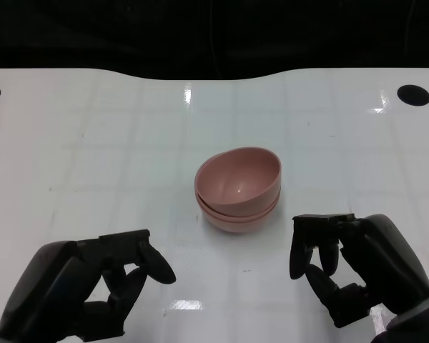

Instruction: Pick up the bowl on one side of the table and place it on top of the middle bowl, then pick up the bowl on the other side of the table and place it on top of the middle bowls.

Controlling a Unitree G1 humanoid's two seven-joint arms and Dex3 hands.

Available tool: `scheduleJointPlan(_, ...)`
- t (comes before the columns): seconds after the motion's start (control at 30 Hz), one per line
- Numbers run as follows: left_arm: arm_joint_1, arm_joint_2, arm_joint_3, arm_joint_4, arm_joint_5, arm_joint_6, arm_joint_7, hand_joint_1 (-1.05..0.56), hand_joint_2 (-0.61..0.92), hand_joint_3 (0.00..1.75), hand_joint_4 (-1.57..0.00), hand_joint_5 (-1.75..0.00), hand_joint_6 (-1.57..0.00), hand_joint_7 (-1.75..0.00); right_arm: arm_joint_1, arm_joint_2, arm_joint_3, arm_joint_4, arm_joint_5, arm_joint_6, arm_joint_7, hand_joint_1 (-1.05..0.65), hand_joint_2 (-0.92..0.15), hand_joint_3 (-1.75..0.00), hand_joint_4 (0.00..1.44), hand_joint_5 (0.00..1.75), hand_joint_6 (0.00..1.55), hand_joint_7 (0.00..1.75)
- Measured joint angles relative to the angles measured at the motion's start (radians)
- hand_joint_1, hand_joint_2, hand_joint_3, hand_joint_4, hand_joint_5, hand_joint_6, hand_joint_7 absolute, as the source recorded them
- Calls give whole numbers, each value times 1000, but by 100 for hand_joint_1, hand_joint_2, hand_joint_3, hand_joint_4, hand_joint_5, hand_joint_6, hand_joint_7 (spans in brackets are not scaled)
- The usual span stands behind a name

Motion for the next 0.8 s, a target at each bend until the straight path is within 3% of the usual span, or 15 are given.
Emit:
scheduleJointPlan(0.3,-32,-58,16,100,-210,45,-57,-12,35,147,-90,-175,-77,-167,-1,-9,-2,19,2,-13,0,-12,-5,-174,98,175,89,151)
scheduleJointPlan(0.8,-41,-57,22,180,-220,27,-95,-15,37,144,-89,-175,-78,-160,16,-10,4,19,55,-29,46,-8,-7,-174,96,175,88,146)
